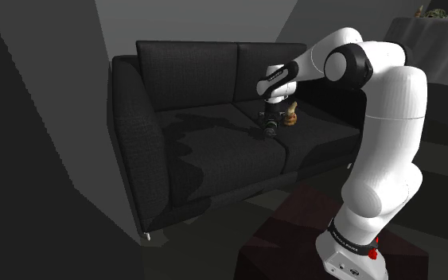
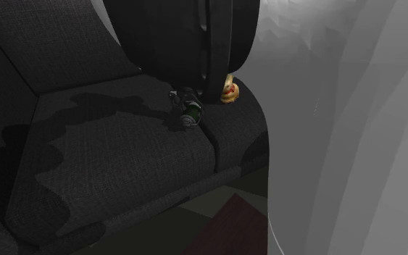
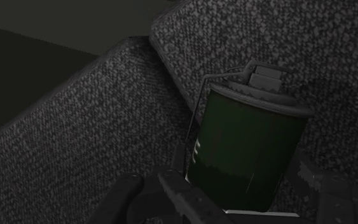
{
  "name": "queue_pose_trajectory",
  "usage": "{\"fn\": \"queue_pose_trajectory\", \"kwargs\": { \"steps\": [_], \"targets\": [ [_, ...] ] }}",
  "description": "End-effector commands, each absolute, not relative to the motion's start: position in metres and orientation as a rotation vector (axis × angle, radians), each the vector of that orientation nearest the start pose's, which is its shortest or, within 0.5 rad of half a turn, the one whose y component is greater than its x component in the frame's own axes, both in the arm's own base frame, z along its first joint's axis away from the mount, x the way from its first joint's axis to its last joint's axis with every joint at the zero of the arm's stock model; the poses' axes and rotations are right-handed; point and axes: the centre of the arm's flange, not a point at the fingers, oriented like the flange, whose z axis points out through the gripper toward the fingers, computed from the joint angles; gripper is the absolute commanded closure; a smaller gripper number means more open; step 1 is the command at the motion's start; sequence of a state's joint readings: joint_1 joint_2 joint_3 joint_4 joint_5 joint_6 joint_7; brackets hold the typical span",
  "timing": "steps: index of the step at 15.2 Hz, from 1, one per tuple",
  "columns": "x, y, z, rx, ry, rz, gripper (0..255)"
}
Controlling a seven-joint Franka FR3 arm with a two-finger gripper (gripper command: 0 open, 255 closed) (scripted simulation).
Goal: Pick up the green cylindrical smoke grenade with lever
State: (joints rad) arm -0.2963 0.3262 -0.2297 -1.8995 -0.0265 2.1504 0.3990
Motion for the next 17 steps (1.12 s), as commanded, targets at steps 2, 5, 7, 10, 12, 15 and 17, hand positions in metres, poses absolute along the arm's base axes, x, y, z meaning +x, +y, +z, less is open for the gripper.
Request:
{"fn": "queue_pose_trajectory", "kwargs": {
  "steps": [2, 5, 7, 10, 12, 15, 17],
  "targets": [
    [0.534, -0.303, 0.328, -2.909, 1.405, 0.121, 255],
    [0.534, -0.303, 0.344, -2.909, 1.405, 0.121, 255],
    [0.534, -0.303, 0.355, -2.909, 1.405, 0.121, 255],
    [0.534, -0.303, 0.371, -2.909, 1.405, 0.121, 255],
    [0.534, -0.303, 0.381, -2.909, 1.405, 0.121, 255],
    [0.534, -0.303, 0.397, -2.909, 1.405, 0.121, 255],
    [0.534, -0.303, 0.408, -2.909, 1.405, 0.121, 255]
  ]
}}
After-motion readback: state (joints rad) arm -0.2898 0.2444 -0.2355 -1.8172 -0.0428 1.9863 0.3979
